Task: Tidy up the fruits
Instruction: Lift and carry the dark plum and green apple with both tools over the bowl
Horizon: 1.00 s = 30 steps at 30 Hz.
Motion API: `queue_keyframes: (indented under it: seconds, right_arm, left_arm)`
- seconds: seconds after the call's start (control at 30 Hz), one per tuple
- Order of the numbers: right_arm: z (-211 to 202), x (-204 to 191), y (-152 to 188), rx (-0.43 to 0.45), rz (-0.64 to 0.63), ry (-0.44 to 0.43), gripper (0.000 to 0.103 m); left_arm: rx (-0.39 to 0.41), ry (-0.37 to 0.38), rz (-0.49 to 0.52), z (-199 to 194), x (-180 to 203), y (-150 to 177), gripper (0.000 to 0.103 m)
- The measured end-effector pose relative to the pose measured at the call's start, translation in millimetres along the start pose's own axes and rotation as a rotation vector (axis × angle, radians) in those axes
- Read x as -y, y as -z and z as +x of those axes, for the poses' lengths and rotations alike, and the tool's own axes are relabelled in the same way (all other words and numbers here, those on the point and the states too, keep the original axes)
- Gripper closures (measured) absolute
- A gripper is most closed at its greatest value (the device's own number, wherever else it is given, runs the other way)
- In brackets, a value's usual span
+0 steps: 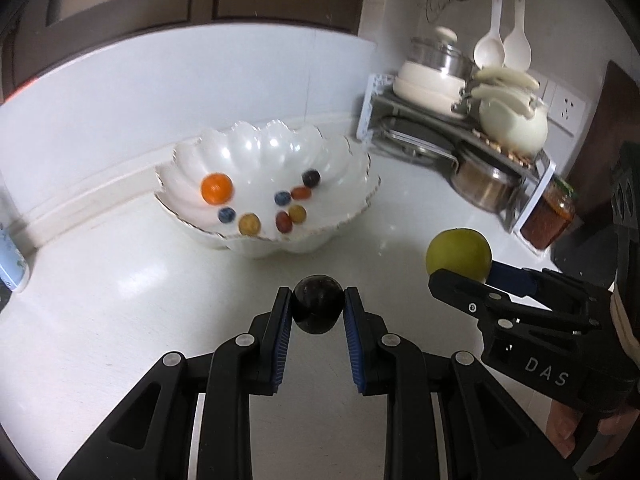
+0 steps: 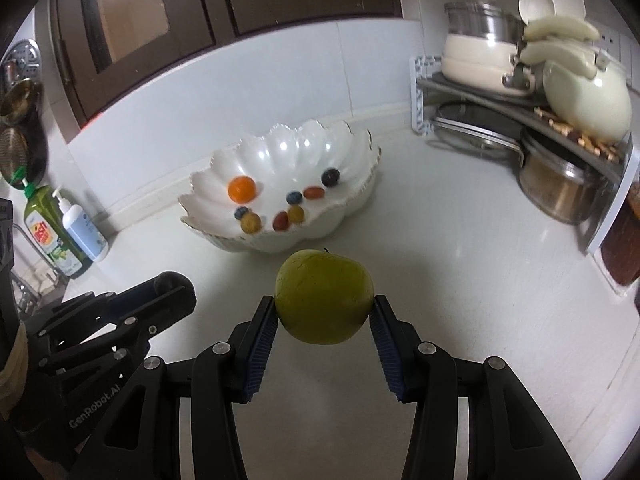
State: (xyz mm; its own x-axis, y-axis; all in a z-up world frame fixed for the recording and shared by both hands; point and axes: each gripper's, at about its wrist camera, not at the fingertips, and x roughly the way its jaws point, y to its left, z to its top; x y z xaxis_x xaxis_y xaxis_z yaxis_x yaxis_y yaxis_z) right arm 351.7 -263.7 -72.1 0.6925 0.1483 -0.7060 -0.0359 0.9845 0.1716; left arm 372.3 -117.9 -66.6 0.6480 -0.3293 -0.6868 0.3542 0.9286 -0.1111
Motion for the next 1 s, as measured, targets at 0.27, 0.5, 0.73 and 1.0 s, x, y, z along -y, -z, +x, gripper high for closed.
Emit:
queue_keyframes:
  seconds: [0.27,0.5,0.73,1.0]
  right_arm:
    - [-16.0,-17.9,-9.8,0.056,-0.025,0.000,0.054]
    - [-27.9,-30.3,-20.8,0.110,-0.042,0.004,0.054]
    - [-35.8,-38.2,-33.4,0.153,-0.056,-0.006,0.054]
    - [-40.0,-43.1,-46.6,0.192,-0.068,-0.022,0.054]
  left_arm:
    - [0.056,-0.015,-0.005,-21.1,-9.5,-10.8,0.077]
    - [0.106,-0.034,-0.004,-35.2,-15.7,-22.7,0.077]
    - [0.166,-0.059,0.006,-49.7,-18.9,-37.4,0.077]
    - [0.219,-0.086,0.019,-59.5,-19.9,-54.5,0.077]
